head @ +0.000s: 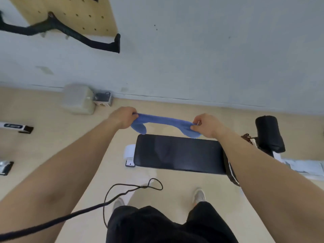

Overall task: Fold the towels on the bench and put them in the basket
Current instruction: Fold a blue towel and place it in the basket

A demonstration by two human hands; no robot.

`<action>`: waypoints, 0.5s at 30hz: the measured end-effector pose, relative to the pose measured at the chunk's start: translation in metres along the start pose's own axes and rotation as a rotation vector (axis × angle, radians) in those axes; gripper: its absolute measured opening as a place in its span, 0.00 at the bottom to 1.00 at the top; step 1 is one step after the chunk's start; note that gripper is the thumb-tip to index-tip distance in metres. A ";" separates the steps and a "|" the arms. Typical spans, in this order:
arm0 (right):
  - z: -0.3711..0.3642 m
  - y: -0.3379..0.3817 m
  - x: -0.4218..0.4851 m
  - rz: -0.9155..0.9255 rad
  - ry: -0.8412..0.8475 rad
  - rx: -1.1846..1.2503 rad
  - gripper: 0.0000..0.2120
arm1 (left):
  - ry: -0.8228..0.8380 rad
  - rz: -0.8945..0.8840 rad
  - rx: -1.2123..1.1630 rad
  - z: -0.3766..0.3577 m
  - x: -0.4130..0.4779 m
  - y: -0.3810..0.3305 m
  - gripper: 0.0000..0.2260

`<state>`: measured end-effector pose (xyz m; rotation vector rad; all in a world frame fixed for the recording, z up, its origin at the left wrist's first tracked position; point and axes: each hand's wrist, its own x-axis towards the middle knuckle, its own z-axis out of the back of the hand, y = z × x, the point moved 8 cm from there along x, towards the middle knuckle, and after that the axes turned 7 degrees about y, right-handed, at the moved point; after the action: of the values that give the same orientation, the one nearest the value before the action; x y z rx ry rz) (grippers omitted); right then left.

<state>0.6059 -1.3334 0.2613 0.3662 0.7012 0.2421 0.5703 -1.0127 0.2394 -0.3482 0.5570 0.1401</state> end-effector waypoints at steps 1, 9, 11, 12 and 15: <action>-0.008 -0.004 0.000 -0.005 0.016 -0.011 0.04 | 0.003 0.012 -0.002 -0.013 -0.005 0.005 0.08; -0.115 -0.060 -0.039 -0.108 0.190 0.064 0.15 | 0.254 -0.008 0.058 -0.119 -0.042 0.018 0.07; -0.132 -0.074 -0.046 -0.144 0.222 0.099 0.14 | 0.299 0.001 0.080 -0.135 -0.044 0.021 0.07; -0.135 -0.080 -0.047 -0.151 0.221 0.106 0.13 | 0.308 0.004 0.082 -0.141 -0.042 0.021 0.08; -0.135 -0.098 -0.037 -0.156 0.185 0.134 0.14 | 0.305 -0.008 0.076 -0.157 -0.024 0.015 0.10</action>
<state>0.4980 -1.4022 0.1478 0.4176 0.9264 0.0810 0.4688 -1.0558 0.1237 -0.2994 0.8601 0.0575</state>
